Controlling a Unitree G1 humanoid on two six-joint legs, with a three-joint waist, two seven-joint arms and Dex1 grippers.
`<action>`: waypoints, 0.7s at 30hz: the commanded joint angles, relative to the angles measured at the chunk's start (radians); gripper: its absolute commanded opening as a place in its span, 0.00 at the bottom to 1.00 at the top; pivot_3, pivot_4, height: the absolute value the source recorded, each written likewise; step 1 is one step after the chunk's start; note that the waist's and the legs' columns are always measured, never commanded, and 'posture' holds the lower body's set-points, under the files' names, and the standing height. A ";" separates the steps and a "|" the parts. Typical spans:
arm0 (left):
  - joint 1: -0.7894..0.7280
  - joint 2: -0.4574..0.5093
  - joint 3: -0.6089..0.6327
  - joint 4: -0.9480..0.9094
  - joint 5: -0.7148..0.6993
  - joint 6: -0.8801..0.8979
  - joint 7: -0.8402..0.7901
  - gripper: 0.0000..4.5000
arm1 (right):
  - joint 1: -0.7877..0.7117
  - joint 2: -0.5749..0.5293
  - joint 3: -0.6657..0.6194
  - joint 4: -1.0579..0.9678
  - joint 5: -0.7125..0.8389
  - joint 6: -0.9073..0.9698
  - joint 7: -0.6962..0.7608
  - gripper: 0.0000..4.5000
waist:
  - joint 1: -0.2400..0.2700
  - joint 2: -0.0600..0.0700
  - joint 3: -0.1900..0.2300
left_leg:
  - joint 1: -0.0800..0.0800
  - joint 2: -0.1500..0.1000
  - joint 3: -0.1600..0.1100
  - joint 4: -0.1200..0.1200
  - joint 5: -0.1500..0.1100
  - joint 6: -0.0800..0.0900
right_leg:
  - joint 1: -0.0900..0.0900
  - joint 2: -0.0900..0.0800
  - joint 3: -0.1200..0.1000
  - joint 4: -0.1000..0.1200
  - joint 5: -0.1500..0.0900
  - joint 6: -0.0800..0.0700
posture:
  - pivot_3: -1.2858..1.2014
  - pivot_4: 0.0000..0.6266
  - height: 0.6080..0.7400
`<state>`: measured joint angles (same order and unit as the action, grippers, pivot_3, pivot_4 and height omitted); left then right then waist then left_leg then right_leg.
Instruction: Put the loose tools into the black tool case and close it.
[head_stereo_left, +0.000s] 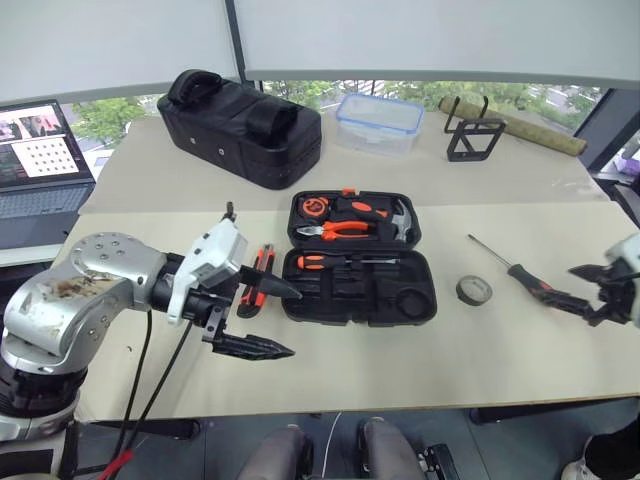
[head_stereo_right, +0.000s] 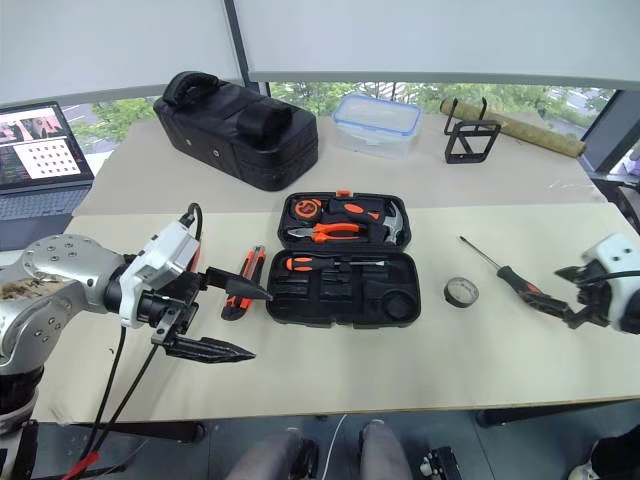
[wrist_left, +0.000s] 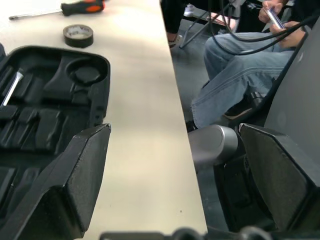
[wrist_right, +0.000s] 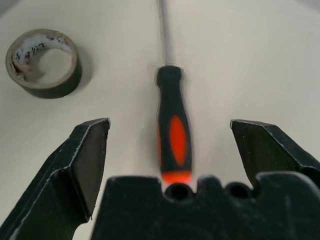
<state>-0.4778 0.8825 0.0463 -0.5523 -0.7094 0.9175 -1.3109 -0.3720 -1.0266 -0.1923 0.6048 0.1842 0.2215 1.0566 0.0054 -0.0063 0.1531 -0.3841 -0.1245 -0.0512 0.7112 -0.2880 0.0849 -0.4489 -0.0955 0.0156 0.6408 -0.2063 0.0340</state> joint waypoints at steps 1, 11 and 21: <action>-0.006 0.015 0.027 -0.040 -0.031 -0.010 0.056 0.98 | -0.107 0.010 0.050 0.150 -0.071 -0.084 -0.031 1.00 | 0.003 0.001 0.000 | -0.001 0.000 0.000 0.000 0.000 0.000 | -0.001 0.000 0.000 0.000 0.000 0.000 | 0.52 0.24 0.86; -0.002 0.037 0.006 -0.040 -0.036 -0.044 0.112 1.00 | -0.205 0.029 0.097 0.349 -0.125 -0.127 -0.026 0.69 | 0.002 0.001 0.000 | 0.000 0.000 0.000 0.000 0.000 0.000 | 0.000 0.001 0.000 0.000 0.000 0.000 | 0.52 0.24 0.86; -0.035 0.045 -0.034 0.037 -0.015 -0.080 0.093 1.00 | -0.123 -0.014 0.013 0.032 0.029 -0.006 0.167 0.23 | 0.000 0.002 0.000 | 0.000 0.000 0.000 0.000 0.000 0.000 | 0.000 0.001 0.000 0.000 0.000 0.000 | 0.52 0.24 0.86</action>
<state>-0.4808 0.9123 0.0137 -0.5332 -0.7316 0.8694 -1.2039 -0.4824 -1.0028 -0.1282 0.7906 0.1443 0.1626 1.1869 0.0056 -0.0043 0.1528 -0.3850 -0.1248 -0.0513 0.7112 -0.2880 0.0846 -0.4502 -0.0947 0.0159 0.6410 -0.2063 0.0340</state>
